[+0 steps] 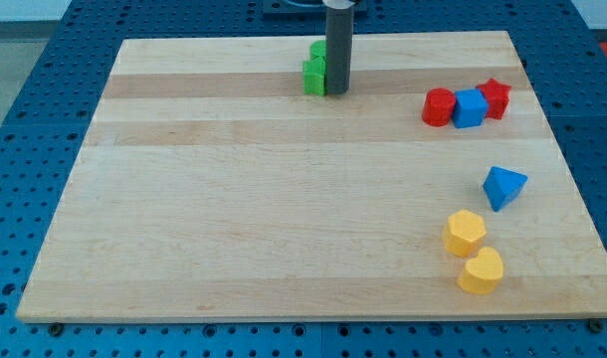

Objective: Move your arm above the blue triangle

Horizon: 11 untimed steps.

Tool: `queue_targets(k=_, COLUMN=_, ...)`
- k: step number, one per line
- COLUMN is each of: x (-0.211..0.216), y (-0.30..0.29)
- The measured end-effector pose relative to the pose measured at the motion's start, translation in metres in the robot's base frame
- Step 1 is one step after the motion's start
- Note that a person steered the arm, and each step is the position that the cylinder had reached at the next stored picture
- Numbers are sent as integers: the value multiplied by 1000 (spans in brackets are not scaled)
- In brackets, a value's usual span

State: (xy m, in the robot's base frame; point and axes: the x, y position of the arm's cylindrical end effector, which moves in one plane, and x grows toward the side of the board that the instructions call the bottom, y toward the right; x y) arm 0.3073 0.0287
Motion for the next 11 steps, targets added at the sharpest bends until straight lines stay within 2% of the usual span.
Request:
queue_targets(k=1, x=14, y=0)
queue_targets(k=3, x=86, y=0)
queue_targets(k=4, x=106, y=0)
queue_targets(k=6, x=107, y=0)
queue_targets(k=7, x=120, y=54)
queue_targets(k=9, x=147, y=88)
queue_targets(k=11, x=137, y=159)
